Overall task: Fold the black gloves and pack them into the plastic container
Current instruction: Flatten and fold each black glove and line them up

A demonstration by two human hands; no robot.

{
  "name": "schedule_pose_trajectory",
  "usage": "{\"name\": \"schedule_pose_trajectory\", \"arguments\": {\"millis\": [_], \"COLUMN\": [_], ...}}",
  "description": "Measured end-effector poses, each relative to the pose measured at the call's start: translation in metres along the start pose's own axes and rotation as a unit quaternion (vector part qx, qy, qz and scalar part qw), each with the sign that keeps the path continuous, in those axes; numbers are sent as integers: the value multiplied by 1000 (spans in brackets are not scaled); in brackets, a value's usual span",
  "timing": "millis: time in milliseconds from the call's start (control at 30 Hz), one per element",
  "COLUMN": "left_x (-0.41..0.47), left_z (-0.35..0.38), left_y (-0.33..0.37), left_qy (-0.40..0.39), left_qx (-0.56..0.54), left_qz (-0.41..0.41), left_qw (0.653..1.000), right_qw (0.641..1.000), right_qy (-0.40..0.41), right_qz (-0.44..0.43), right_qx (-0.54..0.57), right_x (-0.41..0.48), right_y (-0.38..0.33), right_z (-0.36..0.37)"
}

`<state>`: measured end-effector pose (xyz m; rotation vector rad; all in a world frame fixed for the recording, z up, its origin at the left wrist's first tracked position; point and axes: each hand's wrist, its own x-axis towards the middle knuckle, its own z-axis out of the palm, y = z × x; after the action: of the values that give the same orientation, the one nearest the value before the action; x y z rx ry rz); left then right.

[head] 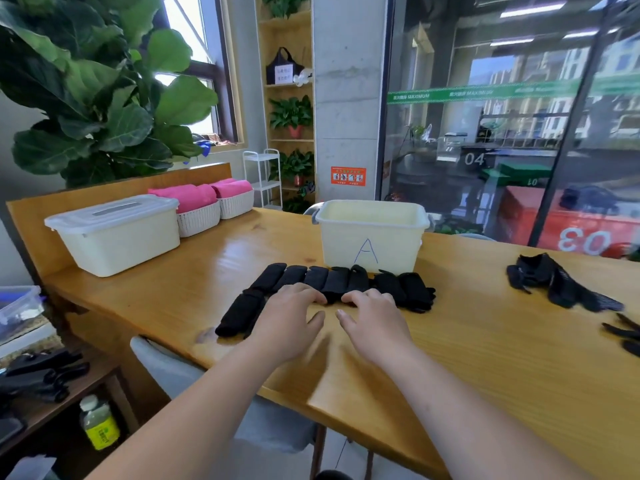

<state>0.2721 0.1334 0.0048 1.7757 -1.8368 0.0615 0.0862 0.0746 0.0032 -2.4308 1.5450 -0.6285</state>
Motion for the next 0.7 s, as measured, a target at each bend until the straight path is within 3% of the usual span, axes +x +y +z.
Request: {"name": "schedule_pose_trajectory", "arguments": {"millis": [367, 700], "left_x": [35, 52], "left_z": [78, 141], "left_y": [132, 253], "left_qy": [-52, -101], "left_qx": [-44, -55], "left_qz": [122, 232], "left_qw": [990, 966], "right_qw": [992, 962], "right_qy": [46, 88], "right_qz": [115, 241], "right_qx": [-34, -90], "right_x": [-56, -119], "right_y": [128, 239], "right_z": [-73, -120]}}
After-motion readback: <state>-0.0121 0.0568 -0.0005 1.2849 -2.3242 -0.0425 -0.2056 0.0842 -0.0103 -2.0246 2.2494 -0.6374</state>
